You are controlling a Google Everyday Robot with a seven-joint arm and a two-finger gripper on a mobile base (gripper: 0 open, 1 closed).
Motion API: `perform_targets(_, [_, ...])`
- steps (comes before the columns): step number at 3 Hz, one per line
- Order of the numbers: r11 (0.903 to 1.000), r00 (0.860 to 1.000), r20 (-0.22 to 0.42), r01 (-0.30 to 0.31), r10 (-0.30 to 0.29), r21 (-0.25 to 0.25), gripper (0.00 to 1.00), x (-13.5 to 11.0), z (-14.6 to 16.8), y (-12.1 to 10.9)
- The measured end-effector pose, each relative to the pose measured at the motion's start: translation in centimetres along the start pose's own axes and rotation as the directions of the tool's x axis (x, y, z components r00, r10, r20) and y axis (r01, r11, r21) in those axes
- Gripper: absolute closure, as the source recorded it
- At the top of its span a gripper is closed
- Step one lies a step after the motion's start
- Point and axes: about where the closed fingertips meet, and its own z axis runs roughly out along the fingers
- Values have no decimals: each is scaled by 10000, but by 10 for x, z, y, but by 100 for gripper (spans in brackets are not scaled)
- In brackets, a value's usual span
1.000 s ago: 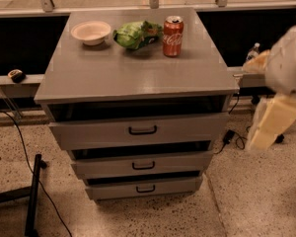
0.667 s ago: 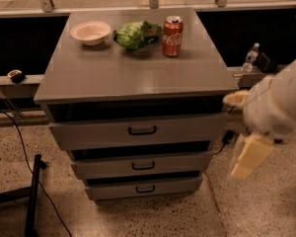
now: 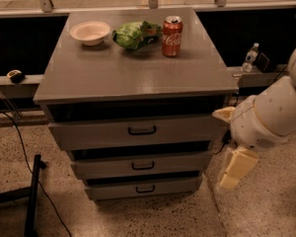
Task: Open bottom drawer
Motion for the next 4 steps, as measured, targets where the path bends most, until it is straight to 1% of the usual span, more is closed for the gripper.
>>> perform_targets(1, [9961,9922,1224,-151,257,-866,0,10,87,15])
perform_targets(2, [9881,9768,2106,-66,393,-1538,0,27,188,34])
perform_targets(3, [9851,9663,2444,-395,803,-1676,0,35,224,33])
perform_targets(4, [9906,9611,2648,-451,783,-1292,0,34,222,33])
